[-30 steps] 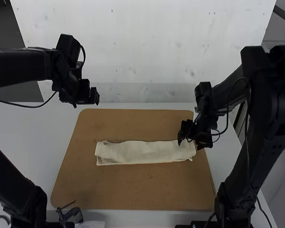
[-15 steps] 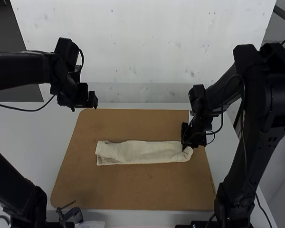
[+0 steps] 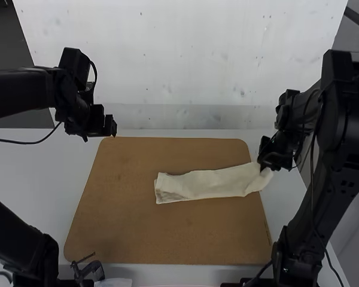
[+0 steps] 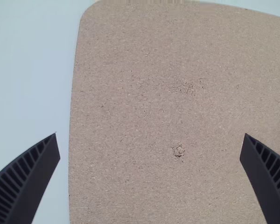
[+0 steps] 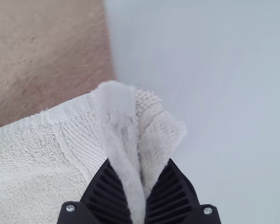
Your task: Fold the towel.
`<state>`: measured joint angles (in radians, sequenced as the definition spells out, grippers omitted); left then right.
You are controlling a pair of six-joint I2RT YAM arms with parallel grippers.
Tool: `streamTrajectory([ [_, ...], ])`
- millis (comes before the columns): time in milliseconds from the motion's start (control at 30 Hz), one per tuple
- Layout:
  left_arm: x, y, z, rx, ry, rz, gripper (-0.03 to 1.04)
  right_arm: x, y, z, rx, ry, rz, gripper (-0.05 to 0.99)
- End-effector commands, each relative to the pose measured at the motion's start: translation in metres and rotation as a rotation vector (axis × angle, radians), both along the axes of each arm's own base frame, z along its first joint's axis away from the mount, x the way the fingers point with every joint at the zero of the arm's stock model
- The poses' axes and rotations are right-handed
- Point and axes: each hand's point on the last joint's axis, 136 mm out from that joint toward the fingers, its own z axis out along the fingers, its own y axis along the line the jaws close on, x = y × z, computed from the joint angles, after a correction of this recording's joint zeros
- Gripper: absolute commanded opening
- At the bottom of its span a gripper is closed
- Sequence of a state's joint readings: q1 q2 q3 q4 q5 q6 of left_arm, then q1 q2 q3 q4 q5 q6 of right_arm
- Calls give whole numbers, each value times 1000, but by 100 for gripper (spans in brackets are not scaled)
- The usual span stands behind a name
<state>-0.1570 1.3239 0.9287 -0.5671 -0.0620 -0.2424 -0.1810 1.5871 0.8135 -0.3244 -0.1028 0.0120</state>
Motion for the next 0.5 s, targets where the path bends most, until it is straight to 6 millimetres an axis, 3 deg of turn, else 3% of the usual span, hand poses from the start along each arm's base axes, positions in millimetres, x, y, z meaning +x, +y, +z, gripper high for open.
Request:
streamTrajectory([
  [0,-2,3,6,-4,-22,-14,101,8,-46,11,-72,-29,-18,2],
  [133,-4,6,5,-9,-23,-10,101,10,-85,8,-89,-12,-70,2],
  [233,-4,8,4,-14,-20,-7,101,9,-96,11,-92,3,-83,2],
  [333,-4,8,3,-14,-19,-7,101,8,-87,16,-92,4,-61,2],
  [467,-5,8,2,-14,-19,-5,101,15,-42,34,-90,-29,10,2],
])
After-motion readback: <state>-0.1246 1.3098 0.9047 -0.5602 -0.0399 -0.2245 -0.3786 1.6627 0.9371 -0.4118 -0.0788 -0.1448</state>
